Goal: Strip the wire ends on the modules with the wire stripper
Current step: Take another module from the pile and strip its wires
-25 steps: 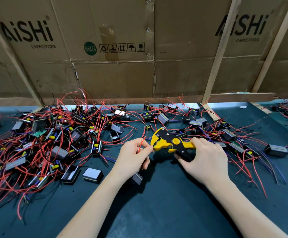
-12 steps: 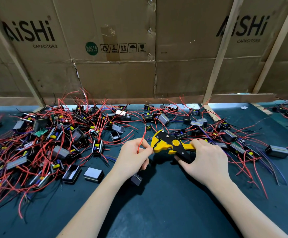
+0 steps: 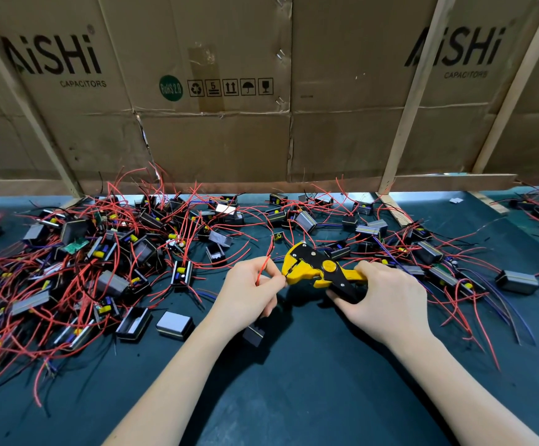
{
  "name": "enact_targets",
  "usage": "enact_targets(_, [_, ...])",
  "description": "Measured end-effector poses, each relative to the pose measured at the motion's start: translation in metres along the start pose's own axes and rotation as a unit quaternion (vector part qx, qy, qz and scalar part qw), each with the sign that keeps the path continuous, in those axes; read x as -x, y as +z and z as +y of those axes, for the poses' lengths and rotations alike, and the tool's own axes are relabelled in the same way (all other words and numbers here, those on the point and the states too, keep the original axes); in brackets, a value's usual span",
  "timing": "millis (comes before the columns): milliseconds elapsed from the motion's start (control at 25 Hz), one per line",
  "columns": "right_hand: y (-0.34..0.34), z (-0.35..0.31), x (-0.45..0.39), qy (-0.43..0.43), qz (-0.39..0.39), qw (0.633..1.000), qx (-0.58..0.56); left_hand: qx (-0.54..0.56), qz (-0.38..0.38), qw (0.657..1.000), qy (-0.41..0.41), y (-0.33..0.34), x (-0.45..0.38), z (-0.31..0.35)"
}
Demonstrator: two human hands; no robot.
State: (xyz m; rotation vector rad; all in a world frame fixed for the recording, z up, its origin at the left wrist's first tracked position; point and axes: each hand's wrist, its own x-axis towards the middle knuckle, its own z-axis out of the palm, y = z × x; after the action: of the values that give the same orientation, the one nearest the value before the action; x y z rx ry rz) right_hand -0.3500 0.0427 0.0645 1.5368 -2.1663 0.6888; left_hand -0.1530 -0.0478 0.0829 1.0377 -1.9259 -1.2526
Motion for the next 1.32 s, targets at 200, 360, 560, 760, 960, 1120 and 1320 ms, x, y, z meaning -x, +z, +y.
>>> enact_targets(200, [0.0,-0.002,-0.001,0.016,-0.028,0.999,0.033,-0.008,-0.001,1.0,0.001,-0.001,0.0,-0.001])
enact_targets(360, [0.001,-0.002,-0.001,0.033,-0.068,0.994,0.081,-0.011,-0.002,1.0,-0.002,-0.002,0.0,-0.003])
enact_targets(560, [0.003,0.0,-0.001,0.066,-0.077,0.992,0.081,-0.012,-0.013,1.0,-0.006,-0.003,0.0,-0.001])
enact_targets(760, [0.001,0.014,-0.007,0.079,0.036,0.996,-0.002,0.016,-0.021,0.999,0.02,-0.007,0.002,0.006])
enact_targets(960, [-0.004,0.021,-0.011,0.149,0.082,0.981,-0.089,-0.303,0.078,0.942,0.121,-0.019,0.001,0.002])
enact_targets(1120, [-0.009,0.023,-0.014,0.158,0.088,0.977,-0.114,-0.061,0.046,0.99,0.121,0.002,0.005,0.006])
enact_targets(1320, [-0.014,0.025,-0.015,0.219,0.12,0.953,-0.174,0.001,-0.191,0.969,0.158,0.007,0.008,0.007])
